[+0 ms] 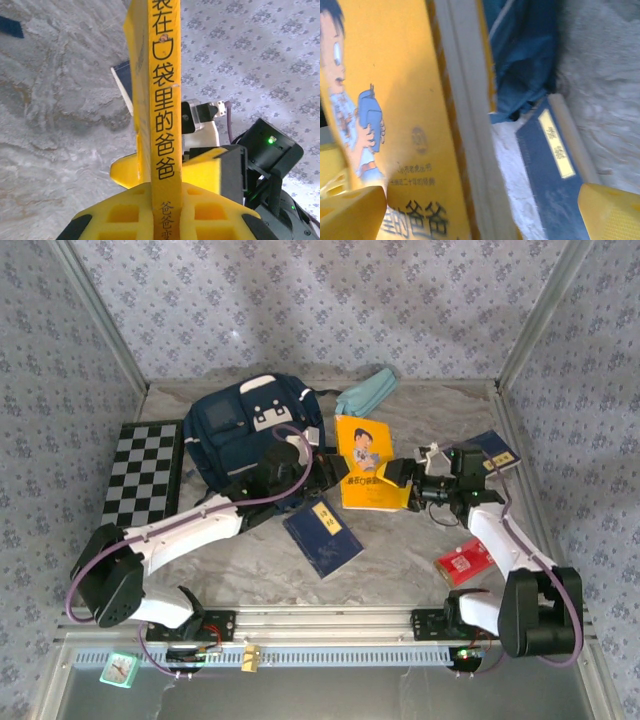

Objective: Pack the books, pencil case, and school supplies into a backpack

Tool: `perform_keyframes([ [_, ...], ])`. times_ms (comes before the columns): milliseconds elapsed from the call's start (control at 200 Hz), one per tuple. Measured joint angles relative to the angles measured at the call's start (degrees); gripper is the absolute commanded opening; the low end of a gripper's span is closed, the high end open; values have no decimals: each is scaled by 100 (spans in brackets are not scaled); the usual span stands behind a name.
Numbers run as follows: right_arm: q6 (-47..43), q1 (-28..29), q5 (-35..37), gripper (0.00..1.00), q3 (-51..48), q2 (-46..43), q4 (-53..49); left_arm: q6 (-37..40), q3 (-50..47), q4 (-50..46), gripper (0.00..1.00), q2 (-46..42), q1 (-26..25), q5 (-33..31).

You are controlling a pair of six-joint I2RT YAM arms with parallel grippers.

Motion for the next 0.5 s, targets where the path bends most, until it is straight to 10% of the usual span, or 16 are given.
perform_keyframes([
  [275,909,-31,-232,97,0,-601,667,177,68,-22,0,63,101,-4],
  [500,1117,-52,-326,75,190,-820,640,363,66,-162,0,63,225,-28],
])
